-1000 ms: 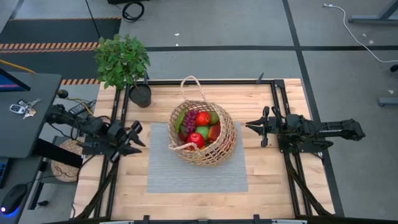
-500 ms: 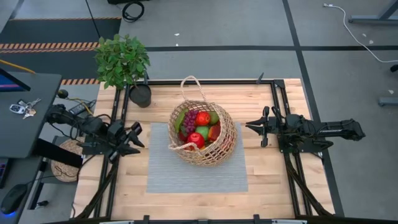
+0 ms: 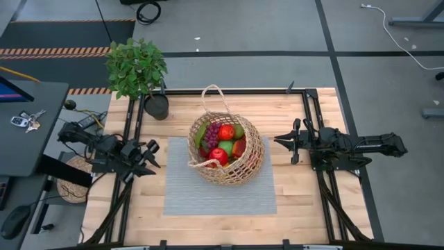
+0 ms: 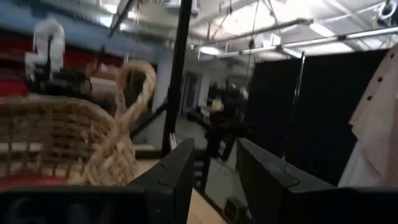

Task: Build produce basket
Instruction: Return to Home Position

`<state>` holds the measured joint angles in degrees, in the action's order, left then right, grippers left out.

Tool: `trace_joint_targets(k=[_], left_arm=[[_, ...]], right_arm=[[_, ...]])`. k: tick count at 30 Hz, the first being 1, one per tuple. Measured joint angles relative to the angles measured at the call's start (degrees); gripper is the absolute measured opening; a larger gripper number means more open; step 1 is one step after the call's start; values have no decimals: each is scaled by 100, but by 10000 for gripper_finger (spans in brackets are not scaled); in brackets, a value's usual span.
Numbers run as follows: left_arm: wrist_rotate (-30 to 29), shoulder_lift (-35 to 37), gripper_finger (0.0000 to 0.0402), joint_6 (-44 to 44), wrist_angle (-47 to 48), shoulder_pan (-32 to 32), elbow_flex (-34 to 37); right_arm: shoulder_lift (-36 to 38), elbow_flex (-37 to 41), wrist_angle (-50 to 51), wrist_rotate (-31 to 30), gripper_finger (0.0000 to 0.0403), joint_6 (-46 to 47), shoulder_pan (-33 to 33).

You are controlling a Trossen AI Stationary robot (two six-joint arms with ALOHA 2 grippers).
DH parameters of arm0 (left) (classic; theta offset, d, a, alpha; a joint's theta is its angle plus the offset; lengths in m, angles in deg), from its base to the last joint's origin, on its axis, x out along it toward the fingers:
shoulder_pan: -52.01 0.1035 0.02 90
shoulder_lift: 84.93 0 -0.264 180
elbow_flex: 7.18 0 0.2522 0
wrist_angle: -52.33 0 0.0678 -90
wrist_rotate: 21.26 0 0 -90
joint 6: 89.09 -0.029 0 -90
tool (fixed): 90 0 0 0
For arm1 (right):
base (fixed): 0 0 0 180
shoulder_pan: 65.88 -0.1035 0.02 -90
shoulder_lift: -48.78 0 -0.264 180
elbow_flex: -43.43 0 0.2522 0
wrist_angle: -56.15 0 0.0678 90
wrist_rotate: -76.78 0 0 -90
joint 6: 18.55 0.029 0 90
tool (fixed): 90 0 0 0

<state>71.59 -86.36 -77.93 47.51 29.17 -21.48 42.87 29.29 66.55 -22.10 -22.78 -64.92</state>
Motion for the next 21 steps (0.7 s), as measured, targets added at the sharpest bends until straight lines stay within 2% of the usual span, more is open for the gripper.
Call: trace_joint_targets(k=[7, 14, 21], left_arm=[[13, 134, 130, -348, 214, -38, 5], [-17, 131, 127, -1584, 261, 83, 7], [-20, 131, 132, -1784, 259, 83, 7]], right_arm=[[2, 0, -2, 2, 50, 0, -1], [2, 0, -3, 2, 50, 0, -1], [2, 0, -2, 2, 50, 0, -1]])
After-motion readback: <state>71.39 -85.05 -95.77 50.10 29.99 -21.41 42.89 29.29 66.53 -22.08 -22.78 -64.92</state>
